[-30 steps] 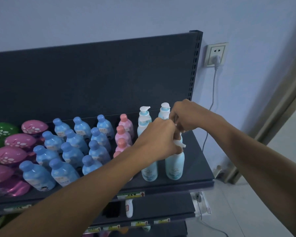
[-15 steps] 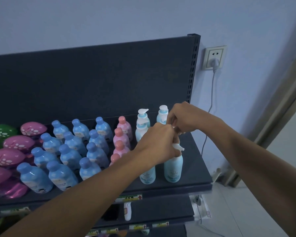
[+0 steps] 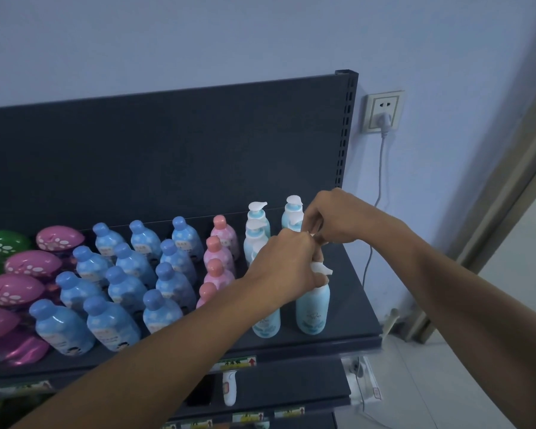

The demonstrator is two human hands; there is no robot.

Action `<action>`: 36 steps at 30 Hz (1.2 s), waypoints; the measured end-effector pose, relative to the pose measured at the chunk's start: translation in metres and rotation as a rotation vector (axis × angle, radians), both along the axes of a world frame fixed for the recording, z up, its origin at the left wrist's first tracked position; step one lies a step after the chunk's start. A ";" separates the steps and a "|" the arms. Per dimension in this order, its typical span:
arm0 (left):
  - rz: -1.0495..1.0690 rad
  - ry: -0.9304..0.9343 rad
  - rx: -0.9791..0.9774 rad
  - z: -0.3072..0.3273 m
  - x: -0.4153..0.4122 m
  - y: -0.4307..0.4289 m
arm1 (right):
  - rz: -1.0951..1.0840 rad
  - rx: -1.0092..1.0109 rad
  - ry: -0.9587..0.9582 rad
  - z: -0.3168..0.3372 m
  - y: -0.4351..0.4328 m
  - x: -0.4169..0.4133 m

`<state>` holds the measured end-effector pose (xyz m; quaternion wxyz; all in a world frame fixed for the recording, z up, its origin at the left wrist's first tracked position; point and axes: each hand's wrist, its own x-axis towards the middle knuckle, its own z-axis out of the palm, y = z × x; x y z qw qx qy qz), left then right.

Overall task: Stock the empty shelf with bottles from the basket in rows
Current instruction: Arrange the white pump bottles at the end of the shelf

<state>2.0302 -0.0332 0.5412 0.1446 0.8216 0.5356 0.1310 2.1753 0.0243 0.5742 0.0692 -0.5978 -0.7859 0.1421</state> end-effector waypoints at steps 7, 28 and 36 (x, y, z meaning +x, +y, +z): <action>-0.042 0.012 0.038 -0.001 -0.005 -0.003 | -0.023 0.058 -0.059 0.002 -0.002 -0.006; 0.210 0.016 0.214 0.043 -0.210 -0.015 | 0.062 0.234 -0.164 0.029 -0.027 -0.161; 0.226 0.038 0.252 0.041 -0.361 -0.041 | 0.102 0.183 -0.117 0.024 -0.057 -0.304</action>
